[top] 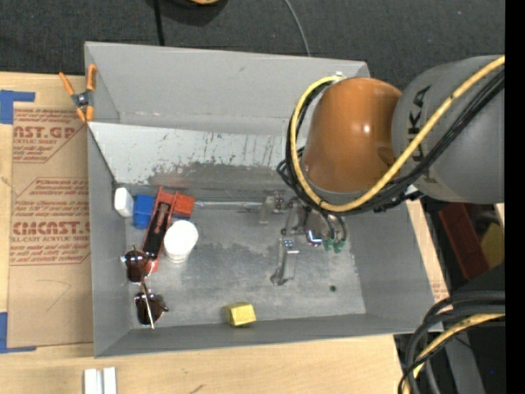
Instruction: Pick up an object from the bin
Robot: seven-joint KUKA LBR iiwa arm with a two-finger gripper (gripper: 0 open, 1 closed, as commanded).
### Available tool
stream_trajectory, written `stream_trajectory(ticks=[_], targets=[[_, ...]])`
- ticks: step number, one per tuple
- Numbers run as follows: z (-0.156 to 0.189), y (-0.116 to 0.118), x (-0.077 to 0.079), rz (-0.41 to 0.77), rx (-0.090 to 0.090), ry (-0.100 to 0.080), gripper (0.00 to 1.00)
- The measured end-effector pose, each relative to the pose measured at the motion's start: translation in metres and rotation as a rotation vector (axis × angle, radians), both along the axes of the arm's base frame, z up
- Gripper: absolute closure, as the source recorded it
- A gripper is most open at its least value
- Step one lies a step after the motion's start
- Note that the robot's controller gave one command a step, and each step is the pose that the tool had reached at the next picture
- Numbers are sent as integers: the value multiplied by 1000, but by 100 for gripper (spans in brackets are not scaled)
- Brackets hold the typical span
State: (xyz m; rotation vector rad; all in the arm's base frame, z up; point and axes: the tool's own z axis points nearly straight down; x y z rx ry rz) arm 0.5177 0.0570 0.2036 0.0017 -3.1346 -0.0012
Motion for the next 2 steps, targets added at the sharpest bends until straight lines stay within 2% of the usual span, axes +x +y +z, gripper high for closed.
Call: stream_trajectory(ticks=[1, 2], targets=[[4, 0, 2, -1, 0, -8, 0], [-38, 15, 20, 40, 1, -14, 0]])
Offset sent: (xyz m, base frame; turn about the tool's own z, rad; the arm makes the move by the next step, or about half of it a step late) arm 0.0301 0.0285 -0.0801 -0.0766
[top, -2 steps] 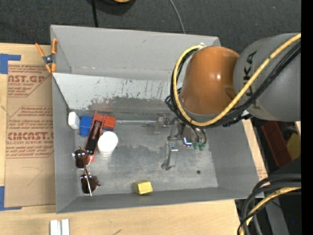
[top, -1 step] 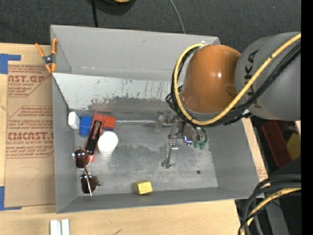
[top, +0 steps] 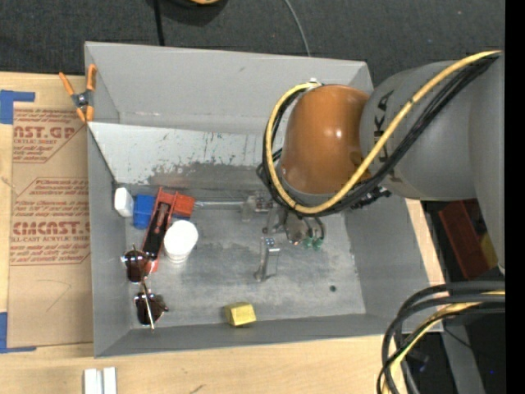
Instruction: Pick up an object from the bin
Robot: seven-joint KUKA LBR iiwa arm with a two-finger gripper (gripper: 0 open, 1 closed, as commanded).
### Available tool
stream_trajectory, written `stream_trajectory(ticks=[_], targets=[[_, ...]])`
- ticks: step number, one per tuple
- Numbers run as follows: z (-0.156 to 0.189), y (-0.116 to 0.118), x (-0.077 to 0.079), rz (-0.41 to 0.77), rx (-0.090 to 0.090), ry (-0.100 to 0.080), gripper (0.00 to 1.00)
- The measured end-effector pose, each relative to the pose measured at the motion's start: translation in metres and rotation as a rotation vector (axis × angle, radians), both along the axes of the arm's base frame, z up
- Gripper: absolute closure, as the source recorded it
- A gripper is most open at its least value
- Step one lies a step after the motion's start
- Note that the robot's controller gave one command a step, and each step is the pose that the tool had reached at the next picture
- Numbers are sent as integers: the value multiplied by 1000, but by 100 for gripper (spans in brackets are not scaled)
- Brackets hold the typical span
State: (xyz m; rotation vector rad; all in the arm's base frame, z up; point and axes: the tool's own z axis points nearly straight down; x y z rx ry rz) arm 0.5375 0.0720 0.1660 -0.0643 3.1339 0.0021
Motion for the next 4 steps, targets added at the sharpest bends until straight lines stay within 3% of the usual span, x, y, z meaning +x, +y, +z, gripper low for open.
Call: stream_trajectory(ticks=[1, 2, 3, 4], targets=[[-35, 40, 12, -64, 0, 11, 0], [-38, 60, 20, -103, 4, 4, 0], [-54, 36, 42, -119, 2, 6, 0], [-60, 46, 42, -87, -1, 5, 0]])
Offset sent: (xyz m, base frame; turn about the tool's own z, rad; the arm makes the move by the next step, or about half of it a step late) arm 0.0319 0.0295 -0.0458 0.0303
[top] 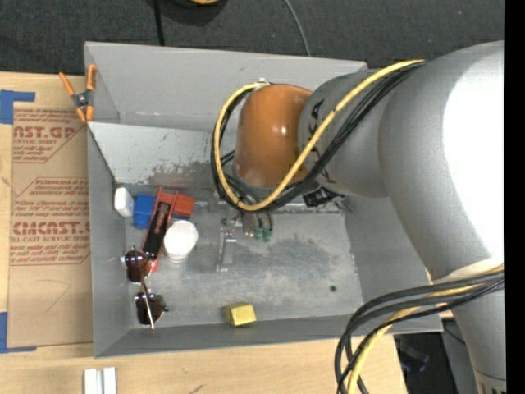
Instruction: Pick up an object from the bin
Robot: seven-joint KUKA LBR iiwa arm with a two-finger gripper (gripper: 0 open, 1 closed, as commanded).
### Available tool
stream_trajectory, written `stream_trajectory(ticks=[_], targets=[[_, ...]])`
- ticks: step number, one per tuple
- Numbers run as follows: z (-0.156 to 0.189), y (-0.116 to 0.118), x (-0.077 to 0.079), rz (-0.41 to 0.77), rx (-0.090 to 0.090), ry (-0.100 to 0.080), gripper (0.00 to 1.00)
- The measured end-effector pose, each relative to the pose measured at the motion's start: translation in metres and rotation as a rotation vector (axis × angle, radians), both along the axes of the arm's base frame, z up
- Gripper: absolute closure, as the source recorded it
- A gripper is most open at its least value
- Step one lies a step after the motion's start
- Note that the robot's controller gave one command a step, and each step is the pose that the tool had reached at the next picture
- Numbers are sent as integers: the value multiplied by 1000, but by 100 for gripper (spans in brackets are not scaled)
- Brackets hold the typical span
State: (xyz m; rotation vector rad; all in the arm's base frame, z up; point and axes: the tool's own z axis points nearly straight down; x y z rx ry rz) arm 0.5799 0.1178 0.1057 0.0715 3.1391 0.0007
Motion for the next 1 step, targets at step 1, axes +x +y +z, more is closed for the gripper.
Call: stream_trajectory(ticks=[1], targets=[[-22, 41, -2, 171, 1, -8, 0]])
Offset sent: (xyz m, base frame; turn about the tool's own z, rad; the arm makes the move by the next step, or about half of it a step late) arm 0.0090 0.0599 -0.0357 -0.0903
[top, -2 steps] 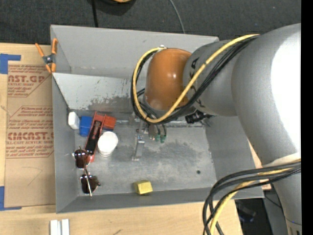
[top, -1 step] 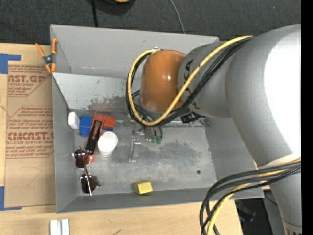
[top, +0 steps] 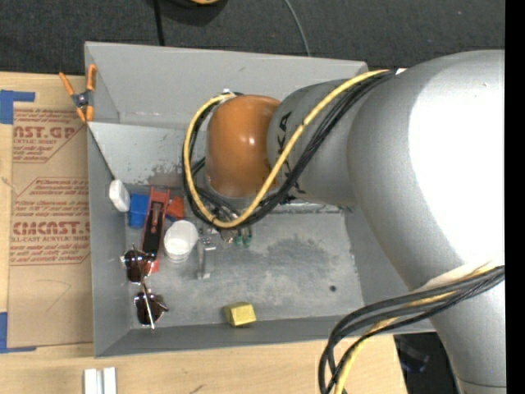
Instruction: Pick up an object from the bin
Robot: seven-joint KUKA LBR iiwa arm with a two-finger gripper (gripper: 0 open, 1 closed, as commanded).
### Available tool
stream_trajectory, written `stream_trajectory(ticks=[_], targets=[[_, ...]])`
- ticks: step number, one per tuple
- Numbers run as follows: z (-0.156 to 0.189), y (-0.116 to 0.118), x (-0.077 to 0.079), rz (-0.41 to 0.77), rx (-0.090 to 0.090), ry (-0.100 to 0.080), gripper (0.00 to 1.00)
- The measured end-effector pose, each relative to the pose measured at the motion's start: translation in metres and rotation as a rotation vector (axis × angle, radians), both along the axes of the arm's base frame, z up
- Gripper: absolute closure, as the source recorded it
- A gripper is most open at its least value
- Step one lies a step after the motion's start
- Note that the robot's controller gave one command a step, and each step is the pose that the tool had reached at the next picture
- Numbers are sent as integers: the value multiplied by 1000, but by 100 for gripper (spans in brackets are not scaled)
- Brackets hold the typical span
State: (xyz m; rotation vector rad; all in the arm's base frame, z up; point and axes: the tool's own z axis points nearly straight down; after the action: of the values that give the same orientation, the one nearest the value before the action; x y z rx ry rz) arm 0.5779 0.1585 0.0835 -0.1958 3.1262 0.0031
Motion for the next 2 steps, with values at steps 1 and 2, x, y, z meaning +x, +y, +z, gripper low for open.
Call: stream_trajectory(ticks=[1, 2], targets=[[-10, 20, 6, -47, 2, 10, 0], [-7, 39, 15, -222, 13, -9, 100]])
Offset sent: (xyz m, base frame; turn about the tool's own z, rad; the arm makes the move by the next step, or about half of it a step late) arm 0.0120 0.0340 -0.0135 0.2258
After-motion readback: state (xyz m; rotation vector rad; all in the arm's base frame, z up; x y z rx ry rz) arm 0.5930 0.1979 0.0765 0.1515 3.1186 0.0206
